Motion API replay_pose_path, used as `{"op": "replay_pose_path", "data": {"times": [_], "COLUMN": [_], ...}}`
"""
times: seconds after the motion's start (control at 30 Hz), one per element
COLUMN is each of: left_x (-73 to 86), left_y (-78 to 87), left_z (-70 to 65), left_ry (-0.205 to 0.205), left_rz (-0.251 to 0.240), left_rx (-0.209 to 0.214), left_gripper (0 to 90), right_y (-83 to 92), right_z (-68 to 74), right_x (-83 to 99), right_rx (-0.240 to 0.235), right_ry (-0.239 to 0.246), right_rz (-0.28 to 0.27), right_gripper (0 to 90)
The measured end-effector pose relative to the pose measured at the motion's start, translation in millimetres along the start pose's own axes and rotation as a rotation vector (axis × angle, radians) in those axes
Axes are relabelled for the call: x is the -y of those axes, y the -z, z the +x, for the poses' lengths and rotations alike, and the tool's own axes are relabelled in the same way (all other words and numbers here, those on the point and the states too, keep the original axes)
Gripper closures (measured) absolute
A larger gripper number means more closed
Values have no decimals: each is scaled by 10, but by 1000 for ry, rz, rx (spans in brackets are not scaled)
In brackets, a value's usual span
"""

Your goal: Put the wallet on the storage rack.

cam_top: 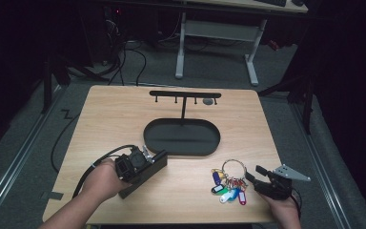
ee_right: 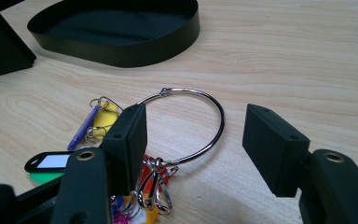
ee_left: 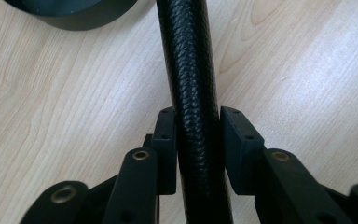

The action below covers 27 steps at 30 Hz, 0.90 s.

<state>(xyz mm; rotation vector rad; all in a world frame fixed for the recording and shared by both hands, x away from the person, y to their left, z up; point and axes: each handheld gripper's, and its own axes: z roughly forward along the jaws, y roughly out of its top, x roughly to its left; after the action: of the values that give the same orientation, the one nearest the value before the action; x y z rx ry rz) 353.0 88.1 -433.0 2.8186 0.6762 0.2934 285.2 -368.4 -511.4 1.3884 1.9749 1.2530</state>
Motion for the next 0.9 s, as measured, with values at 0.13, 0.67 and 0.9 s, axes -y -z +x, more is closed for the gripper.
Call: {"op": "replay_pose_path", "data": {"times": [0.13,0.67,0.9], "left_x": [-6,-156,-261], "left_y": [6,244,305], "left_z": [-47,-71,-51], "left_ry": [-56,-174,-201], "left_rz": [3,-37,-67], "left_rx": [-39,-144,-193], "left_gripper": [730,737,736], "right_y": [4,15,24], "right_z": [-4,-23,-30], "right_x": [3,-4,-7], "right_rx": [0,-3,-4], "right_ry": [-5,-9,-12], "right_rz": [0,-13,-18], "right_gripper": [405,407,408]}}
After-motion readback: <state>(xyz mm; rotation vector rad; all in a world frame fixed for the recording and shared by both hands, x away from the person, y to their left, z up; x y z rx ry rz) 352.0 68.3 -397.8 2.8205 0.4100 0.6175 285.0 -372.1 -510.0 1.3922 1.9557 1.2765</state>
